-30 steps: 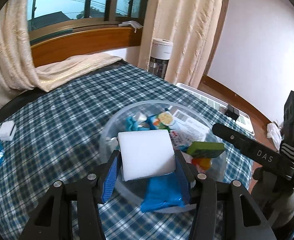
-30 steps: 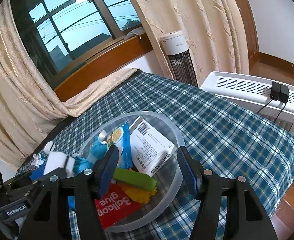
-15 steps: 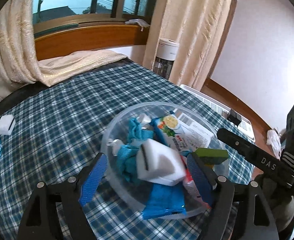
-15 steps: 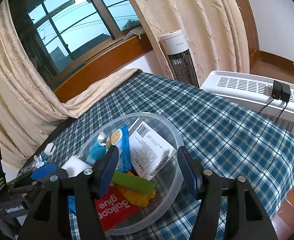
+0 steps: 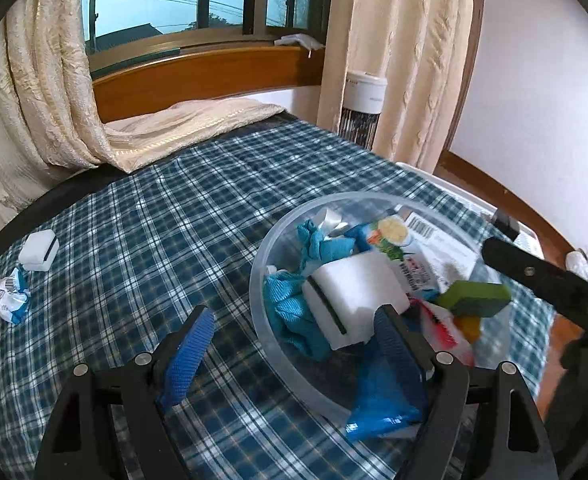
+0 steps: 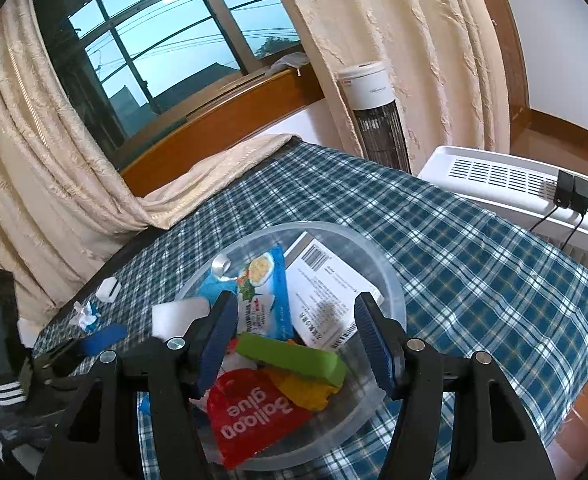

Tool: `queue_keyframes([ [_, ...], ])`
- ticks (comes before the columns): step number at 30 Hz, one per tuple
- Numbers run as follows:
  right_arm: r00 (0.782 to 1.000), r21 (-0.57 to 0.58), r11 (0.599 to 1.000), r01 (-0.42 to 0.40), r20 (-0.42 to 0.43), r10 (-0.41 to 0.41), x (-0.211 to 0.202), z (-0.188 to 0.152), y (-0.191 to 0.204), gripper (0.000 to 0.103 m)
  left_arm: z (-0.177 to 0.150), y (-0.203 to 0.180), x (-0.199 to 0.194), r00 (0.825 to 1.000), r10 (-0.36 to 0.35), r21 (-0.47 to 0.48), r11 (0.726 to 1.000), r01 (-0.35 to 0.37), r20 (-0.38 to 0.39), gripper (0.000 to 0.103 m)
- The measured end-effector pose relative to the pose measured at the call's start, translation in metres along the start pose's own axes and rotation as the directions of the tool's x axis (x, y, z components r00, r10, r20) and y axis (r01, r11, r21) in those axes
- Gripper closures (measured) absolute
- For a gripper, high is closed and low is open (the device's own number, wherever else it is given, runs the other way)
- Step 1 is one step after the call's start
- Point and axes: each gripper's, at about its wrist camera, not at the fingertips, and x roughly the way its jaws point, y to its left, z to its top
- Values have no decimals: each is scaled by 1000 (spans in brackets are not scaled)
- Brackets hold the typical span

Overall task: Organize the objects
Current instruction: 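Carry the white sponge over the bowl with the left gripper and release it, then move both open grippers from the bowl toward the white wrapper packet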

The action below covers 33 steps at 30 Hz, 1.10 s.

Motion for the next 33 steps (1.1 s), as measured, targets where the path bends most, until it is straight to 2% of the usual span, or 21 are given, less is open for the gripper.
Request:
queue_keyframes([
  [6, 1000, -8, 1000, 2, 3, -2, -1, 0, 5, 41, 3, 10, 10, 1000, 5, -32, 999, -6, -17, 18],
  [24, 1000, -58, 998, -20, -3, 20, -3, -3, 33, 39, -2, 29, -16, 1000, -7, -82, 997, 9, 23, 16],
  [33, 999, -96, 994, -45, -13, 44, 0, -7, 58, 37, -7, 54, -29, 998, 51, -123, 991, -45, 46, 9],
])
